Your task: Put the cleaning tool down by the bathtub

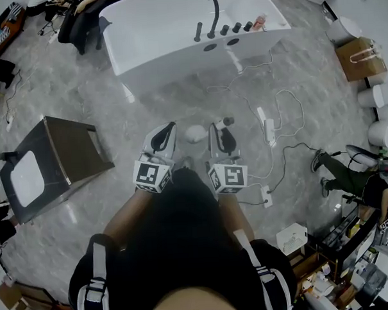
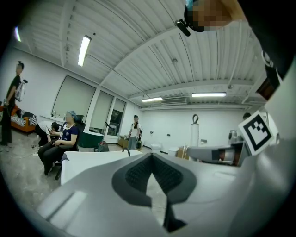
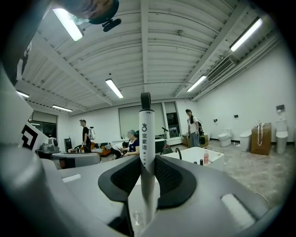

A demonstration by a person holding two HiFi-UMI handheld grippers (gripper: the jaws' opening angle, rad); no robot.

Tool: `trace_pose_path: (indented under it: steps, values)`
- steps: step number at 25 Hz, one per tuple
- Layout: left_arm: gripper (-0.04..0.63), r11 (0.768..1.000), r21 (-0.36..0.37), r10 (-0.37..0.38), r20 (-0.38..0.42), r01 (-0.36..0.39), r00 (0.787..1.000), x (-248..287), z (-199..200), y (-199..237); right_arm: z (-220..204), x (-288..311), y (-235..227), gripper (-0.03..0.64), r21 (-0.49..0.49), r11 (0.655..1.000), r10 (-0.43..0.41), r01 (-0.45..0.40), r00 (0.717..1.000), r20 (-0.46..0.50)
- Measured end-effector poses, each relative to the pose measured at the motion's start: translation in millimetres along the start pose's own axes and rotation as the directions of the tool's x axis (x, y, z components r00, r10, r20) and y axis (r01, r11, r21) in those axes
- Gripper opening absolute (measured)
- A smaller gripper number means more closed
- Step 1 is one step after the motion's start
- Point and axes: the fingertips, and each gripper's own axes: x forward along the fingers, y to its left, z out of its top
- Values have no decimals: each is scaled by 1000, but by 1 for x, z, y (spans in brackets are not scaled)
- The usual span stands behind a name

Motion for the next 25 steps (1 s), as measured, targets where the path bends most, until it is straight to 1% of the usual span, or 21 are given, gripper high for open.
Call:
trace_pose_path:
  steps: [5,9,12,16,20,25]
  values:
    - [9,1000,11,29,-6,-29,1000,20,1,3,0,18,-21,98,-3,1000,4,-4,1000,-6]
    - [9,999,12,34,-5,-34,999,33,2,15,-1,33,-24,98,3,1000,-3,3,1000,-10]
    - [8,1000,9,23,-7,-23,1000,50,-2,25,-4,48,-29,98,-2,1000,-11,11,1000,-14]
    - [9,1000,24,-9,-5,9,1000,81,-2,35,-8,72,-42,98,-2,1000,-31,31,999,-15]
    - [9,1000,18,-4,-2,4,1000,111,-2,59,-11,106,-51,98,-9,999,-43,43,999,-26]
    - [8,1000,16,15,-37,-14,999,138,-13,84,-18,140,-59,98,-14,998,-54,53,998,-42]
